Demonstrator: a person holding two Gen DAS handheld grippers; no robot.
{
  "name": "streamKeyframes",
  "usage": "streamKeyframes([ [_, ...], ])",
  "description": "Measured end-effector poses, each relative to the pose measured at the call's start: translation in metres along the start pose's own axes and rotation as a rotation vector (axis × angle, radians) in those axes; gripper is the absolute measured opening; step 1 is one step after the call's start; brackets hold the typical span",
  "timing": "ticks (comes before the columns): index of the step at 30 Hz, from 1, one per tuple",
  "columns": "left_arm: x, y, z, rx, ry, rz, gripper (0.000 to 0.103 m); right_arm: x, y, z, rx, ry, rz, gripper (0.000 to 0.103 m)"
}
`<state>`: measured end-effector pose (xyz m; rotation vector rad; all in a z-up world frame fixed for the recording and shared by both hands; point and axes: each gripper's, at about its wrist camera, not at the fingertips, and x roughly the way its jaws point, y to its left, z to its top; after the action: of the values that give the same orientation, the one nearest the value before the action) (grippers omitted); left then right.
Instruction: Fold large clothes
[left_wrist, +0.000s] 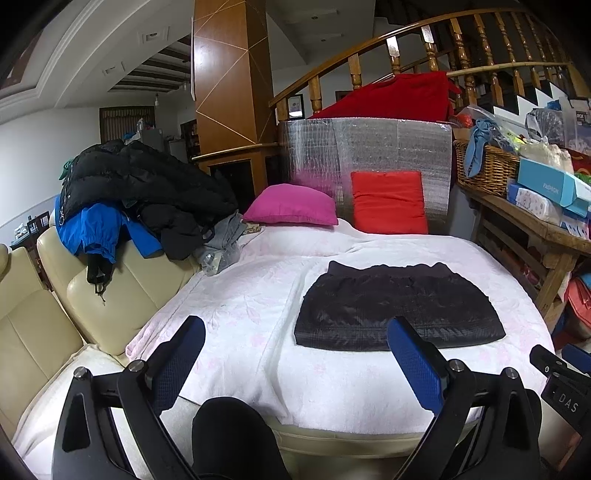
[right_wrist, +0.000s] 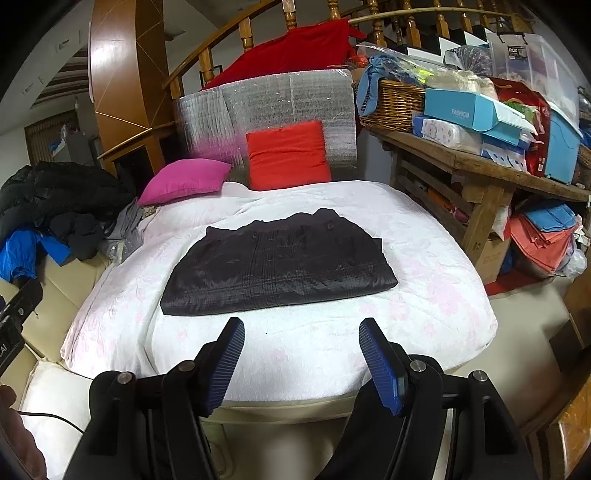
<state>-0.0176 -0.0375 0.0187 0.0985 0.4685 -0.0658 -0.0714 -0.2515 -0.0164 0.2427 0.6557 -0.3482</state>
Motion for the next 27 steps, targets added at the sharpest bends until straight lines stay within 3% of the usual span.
streamKeyframes([
  [27,0.0011,-0.0023,0.0002,0.013,0.010,-0.012,0.099,0.0027,-0.0057,0.0029,0.014,0.006,0.017,0.068],
])
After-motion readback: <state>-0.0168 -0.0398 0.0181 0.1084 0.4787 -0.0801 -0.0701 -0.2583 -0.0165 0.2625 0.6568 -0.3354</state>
